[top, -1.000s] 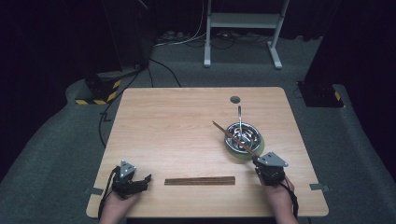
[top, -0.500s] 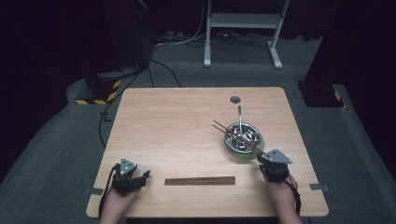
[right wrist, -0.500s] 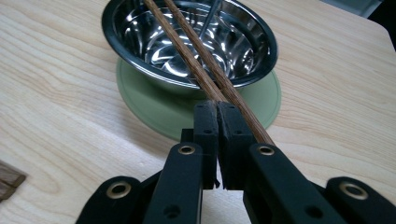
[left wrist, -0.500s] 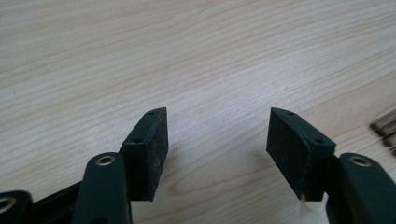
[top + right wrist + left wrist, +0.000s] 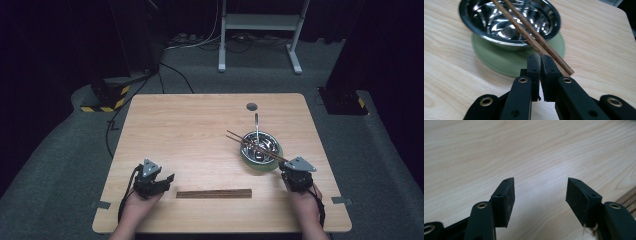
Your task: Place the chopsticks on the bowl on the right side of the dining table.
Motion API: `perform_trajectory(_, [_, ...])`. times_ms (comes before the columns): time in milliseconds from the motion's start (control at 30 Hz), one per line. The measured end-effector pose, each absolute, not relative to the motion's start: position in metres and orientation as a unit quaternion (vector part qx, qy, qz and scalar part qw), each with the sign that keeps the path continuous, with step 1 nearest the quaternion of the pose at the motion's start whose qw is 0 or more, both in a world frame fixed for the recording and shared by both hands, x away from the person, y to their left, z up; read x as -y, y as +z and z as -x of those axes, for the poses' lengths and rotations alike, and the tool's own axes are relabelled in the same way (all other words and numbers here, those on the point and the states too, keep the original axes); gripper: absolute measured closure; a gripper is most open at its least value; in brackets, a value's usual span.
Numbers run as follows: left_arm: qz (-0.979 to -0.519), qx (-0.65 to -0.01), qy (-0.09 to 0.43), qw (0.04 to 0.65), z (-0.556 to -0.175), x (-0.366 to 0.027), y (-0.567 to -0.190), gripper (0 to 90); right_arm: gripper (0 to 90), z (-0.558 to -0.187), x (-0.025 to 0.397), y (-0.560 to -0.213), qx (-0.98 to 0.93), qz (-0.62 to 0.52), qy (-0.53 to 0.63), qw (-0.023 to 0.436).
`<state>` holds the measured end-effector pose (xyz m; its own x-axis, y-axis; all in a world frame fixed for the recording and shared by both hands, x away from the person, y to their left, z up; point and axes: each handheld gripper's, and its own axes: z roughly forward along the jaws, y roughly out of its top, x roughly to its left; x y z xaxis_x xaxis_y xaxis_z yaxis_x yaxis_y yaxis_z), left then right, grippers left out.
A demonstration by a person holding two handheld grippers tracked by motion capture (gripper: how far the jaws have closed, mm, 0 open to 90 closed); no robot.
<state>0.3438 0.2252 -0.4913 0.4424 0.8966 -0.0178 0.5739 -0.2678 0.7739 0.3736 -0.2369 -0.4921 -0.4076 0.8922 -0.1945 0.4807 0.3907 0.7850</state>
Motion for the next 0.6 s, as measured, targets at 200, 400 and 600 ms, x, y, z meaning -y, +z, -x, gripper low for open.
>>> perform_trajectory(200, [-0.763, -0.475, 0.224, 0.376, -0.362, -0.208, -0.479, 40.2, 85.7, -0.382, 0.249, -0.490, -0.764, -0.454, 0.332, 0.316])
perform_trajectory(400, [-0.757, -0.476, 0.231, 0.383, -0.378, -0.190, -0.474, 44.1, 85.7, -0.389, 0.254, -0.489, -0.763, -0.454, 0.331, 0.320])
perform_trajectory(600, [-0.754, -0.475, 0.231, 0.390, -0.392, -0.170, -0.473, 50.6, 85.7, -0.395, 0.261, -0.489, -0.760, -0.461, 0.332, 0.315])
